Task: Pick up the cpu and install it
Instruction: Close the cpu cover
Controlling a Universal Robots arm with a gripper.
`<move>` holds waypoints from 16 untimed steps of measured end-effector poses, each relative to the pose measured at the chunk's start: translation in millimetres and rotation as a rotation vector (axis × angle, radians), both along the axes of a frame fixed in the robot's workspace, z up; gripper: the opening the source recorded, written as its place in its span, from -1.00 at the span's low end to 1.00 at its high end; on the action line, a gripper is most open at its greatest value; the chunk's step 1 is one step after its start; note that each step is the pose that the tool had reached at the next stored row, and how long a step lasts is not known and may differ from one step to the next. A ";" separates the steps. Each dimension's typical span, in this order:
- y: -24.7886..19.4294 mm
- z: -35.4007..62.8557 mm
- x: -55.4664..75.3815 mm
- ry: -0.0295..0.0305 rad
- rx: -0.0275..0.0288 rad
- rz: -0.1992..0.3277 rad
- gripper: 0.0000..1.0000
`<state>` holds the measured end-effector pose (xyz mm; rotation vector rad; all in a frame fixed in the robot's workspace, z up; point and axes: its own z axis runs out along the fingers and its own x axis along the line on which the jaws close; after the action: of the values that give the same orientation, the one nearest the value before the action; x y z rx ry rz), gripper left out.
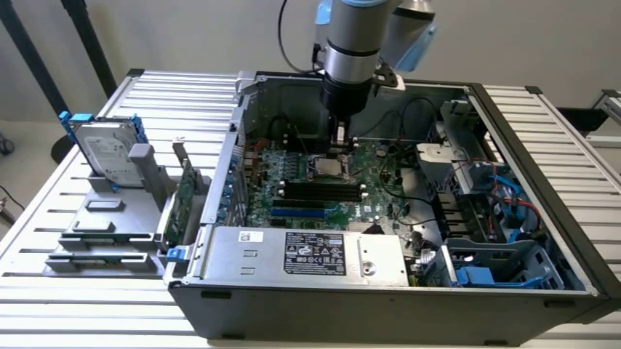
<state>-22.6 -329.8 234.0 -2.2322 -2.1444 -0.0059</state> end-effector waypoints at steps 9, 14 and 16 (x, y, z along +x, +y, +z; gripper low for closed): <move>-2.6 21.7 40.9 0.0001 0.0102 0.000 -0.79; -2.9 31.3 61.0 0.0000 0.0157 0.000 -0.79; -3.0 33.5 67.2 0.0000 0.0176 0.000 -0.79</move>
<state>44.6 -332.8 267.6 -2.2226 -2.1360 -0.0248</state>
